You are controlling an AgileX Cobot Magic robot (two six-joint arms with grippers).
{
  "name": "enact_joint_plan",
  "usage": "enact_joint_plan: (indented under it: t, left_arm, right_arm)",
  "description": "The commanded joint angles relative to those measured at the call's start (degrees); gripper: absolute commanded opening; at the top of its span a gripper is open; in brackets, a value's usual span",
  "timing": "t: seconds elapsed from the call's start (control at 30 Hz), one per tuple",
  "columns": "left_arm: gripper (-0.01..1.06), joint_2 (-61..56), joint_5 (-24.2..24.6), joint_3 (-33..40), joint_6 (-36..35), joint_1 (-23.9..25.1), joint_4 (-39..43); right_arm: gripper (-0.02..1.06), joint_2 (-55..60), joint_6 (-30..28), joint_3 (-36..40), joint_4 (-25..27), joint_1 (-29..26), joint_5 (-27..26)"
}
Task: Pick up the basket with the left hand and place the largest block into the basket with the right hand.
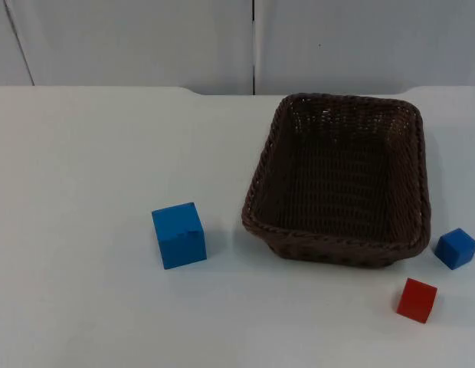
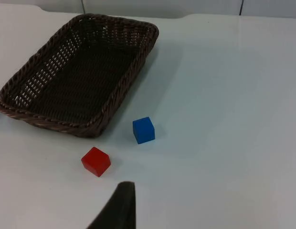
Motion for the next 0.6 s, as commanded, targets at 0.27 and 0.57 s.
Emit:
enact_joint_plan:
  t: [0.27, 0.57]
  left_arm:
    - [1.04, 5.61, -3.60, -2.96, 0.08, 0.07, 0.18]
    - [1.04, 10.23, -4.93, -4.64, 0.08, 0.07, -0.48]
  right_arm:
    - [1.05, -0.21, -0.04, 0.17, -0.05, -0.35, -0.40]
    - [1.05, -0.21, -0.04, 0.17, -0.05, -0.35, -0.40]
